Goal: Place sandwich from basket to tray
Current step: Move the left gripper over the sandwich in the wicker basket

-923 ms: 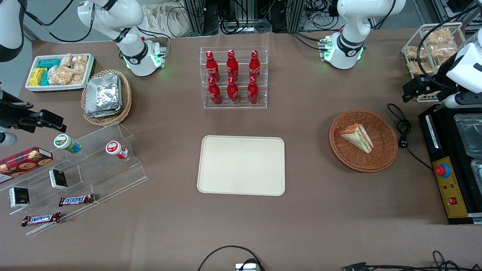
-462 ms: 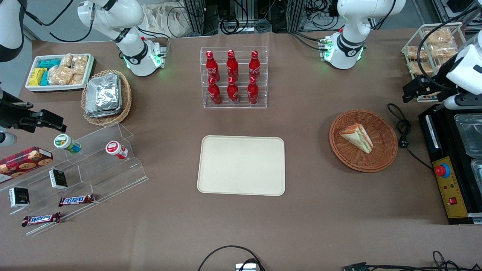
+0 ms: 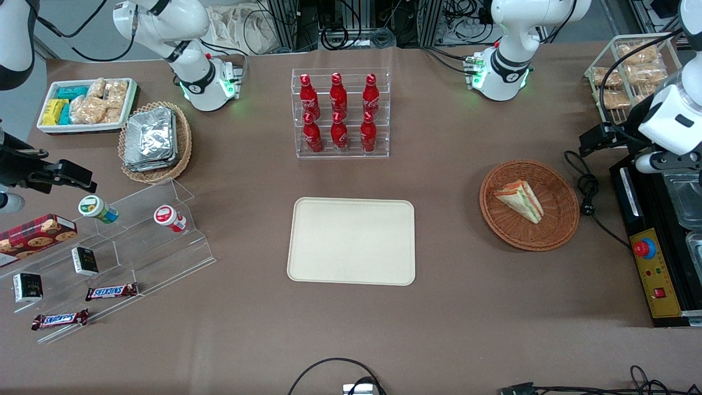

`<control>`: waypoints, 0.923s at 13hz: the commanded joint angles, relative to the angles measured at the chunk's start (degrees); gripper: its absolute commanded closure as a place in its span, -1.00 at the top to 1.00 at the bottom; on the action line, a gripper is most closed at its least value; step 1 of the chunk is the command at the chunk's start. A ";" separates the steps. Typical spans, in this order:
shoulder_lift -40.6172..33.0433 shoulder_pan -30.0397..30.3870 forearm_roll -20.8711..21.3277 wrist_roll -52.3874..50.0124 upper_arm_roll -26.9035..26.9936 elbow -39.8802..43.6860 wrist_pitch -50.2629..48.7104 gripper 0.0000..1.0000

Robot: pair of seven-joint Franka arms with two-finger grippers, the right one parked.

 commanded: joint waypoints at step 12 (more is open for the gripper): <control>-8.28 -0.16 0.08 -20.05 -0.31 -34.70 31.22 1.00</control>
